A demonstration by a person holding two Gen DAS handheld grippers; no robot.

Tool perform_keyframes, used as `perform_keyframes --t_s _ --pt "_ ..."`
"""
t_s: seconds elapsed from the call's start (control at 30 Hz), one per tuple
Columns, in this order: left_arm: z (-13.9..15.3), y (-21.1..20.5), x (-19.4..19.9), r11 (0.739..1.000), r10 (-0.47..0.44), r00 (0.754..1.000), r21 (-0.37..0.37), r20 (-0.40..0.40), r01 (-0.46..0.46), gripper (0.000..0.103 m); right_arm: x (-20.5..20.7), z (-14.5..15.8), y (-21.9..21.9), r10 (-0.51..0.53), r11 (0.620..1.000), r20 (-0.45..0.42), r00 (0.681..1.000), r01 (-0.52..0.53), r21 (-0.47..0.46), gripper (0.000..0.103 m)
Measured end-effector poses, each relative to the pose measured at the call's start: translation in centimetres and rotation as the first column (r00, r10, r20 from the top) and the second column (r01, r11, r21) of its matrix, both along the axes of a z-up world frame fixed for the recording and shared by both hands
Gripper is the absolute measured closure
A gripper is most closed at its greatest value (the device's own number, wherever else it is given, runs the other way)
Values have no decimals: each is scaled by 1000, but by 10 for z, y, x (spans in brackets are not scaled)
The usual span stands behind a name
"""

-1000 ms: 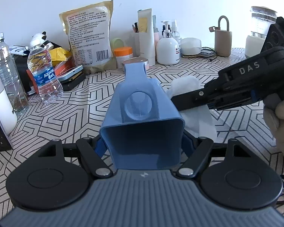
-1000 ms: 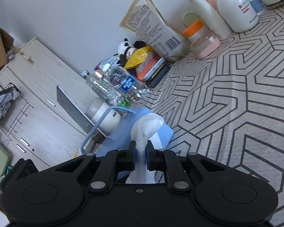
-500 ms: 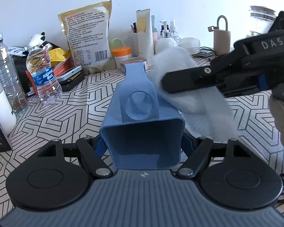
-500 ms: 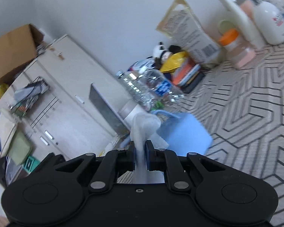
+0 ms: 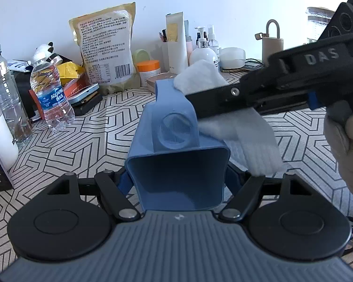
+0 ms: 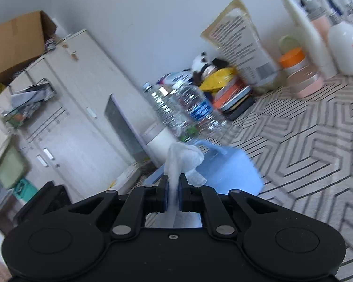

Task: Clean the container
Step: 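Keep rubbing the handle with the right tool's wipe while the left tool holds the container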

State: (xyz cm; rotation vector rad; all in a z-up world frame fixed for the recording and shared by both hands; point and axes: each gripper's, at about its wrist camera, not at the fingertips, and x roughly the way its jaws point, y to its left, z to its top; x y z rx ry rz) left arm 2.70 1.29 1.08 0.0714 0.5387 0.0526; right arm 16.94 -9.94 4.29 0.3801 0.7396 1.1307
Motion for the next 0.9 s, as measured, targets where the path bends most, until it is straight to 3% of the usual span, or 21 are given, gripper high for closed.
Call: perform_keyframes --t_s 0.3,0.63,0.9 --pt "0 -2 -2 1000 -5 1000 8 2 5 28 2 6 5 -80 994 75 994 85 -69 96" --pt "0 -5 -5 1000 -7 1000 5 4 7 28 -2 4 4 -33 998 67 997 36 -49 96" --pt "1 -3 -4 1000 -11 1000 9 5 11 28 -1 9 4 -112 987 136 984 126 -101 96"
